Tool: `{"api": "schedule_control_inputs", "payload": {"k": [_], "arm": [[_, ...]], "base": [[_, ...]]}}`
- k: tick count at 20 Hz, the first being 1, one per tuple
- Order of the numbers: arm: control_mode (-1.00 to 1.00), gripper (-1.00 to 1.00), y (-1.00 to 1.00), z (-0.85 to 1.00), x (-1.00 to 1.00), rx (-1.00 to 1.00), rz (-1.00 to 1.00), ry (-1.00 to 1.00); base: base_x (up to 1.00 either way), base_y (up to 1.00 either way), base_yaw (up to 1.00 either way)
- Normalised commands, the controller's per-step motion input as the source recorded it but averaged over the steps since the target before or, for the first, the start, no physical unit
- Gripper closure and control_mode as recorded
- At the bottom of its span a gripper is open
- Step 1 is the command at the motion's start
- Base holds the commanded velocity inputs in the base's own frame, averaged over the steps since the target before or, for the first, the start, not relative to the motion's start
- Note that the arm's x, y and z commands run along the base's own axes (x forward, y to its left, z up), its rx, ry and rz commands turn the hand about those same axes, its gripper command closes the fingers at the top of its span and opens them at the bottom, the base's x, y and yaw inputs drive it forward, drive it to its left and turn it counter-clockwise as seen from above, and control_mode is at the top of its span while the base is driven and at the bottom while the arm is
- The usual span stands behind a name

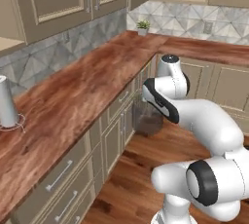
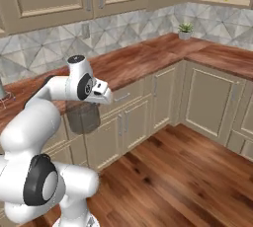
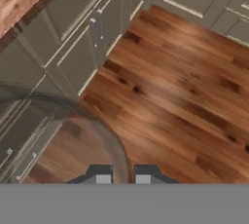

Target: Pick the jar and candle from the dining table and place them in the open cabinet. Close the cabinet after placing the objects.

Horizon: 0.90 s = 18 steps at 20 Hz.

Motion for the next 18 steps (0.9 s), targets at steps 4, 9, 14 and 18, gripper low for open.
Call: {"api": "schedule_control_inputs", "payload": {"k": [4, 9, 14, 18], "arm": [[1.0, 1.0, 0.0, 0.0, 0.0, 0.0, 0.0, 0.0], [1.0, 1.0, 0.0, 0.0, 0.0, 0.0, 0.0, 0.0], [1.0, 1.0, 0.0, 0.0, 0.0, 0.0, 0.0, 0.0], [1.0, 1.0, 0.0, 0.0, 0.0, 0.0, 0.0, 0.0]], "base": [[0.78, -0.05, -0.54], [0.94, 0.0, -0.5], [0.94, 0.0, -0.43], [1.0, 0.03, -0.43]]}}
